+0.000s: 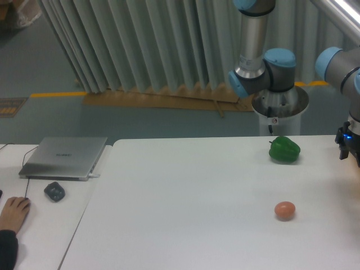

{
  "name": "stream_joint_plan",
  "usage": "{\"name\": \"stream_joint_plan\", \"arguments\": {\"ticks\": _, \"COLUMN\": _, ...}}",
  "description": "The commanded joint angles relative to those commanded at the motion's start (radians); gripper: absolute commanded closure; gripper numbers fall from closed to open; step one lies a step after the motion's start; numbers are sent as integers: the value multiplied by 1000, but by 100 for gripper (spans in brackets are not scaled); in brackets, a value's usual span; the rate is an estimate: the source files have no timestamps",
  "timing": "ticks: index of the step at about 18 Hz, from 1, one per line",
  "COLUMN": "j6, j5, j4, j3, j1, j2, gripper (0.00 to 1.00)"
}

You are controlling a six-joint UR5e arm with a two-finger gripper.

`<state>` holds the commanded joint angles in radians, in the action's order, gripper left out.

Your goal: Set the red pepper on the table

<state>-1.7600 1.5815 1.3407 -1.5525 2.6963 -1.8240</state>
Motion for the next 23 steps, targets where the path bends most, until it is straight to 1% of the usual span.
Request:
{"name": "stream_joint_plan", "arguments": {"ticks": 1, "j6": -3, "j5": 0, "j4": 0, "j3": 0, "j1": 2, "j2": 0, "gripper": 0}}
{"name": "stream_joint_plan", "arguments": {"ticks": 2, "j6": -59, "j5": -2, "j4": 3, "j3": -1, "j1": 32, "j2": 2, "gripper": 0}}
{"name": "stream_joint_plan", "arguments": {"ticks": 4, "j6": -90, "j5": -2, "j4": 3, "j3": -3, "j1": 46, "j2": 5, "gripper": 0}}
{"name": "stream_joint_plan", "arguments": {"ticks": 6, "j6": -160, "j5": 0, "j4": 0, "j3": -6, "j1": 60, "j2": 5, "gripper": 0}}
{"name": "stream_joint_plan", "arguments": {"ticks": 9, "j6": -235, "j5": 0, "j4": -8, "j3": -1, "j1": 108, "j2": 5, "gripper": 0}}
{"name": "stream_joint_plan", "arguments": {"ticks": 10, "j6": -266, "j5": 8, "j4": -11, "j3": 0, "j1": 134, "j2": -3, "gripper": 0}}
{"name": "stream_joint_plan", "arguments": {"ticks": 11, "j6": -271, "j5": 20, "j4": -12, "j3": 2, "j1": 143, "j2": -3, "gripper": 0}}
{"name": "stream_joint_plan", "arguments": {"ticks": 14, "j6": -274, "j5": 23, "j4": -41, "j3": 3, "j1": 152, "j2": -8, "gripper": 0}}
{"name": "stream_joint_plan", "arguments": {"ticks": 15, "j6": -260, "j5": 23, "j4": -46, "j3": 5, "j1": 151, "j2": -26, "gripper": 0}}
{"name": "stream_joint_plan", "arguments": {"ticks": 16, "j6": -260, "j5": 25, "j4": -63, "j3": 6, "j1": 154, "j2": -44, "gripper": 0}}
{"name": "stream_joint_plan", "arguments": {"ticks": 18, "j6": -271, "j5": 23, "j4": -116, "j3": 9, "j1": 175, "j2": -54, "gripper": 0}}
{"name": "stream_joint_plan", "arguments": {"ticks": 19, "j6": -274, "j5": 23, "j4": -118, "j3": 9, "j1": 175, "j2": -55, "gripper": 0}}
{"name": "stream_joint_plan", "arguments": {"ticks": 20, "j6": -273, "j5": 25, "j4": -120, "j3": 9, "j1": 171, "j2": -70, "gripper": 0}}
{"name": "stream_joint_plan", "arguments": {"ticks": 23, "j6": -276, "j5": 34, "j4": -118, "j3": 22, "j1": 174, "j2": -70, "gripper": 0}}
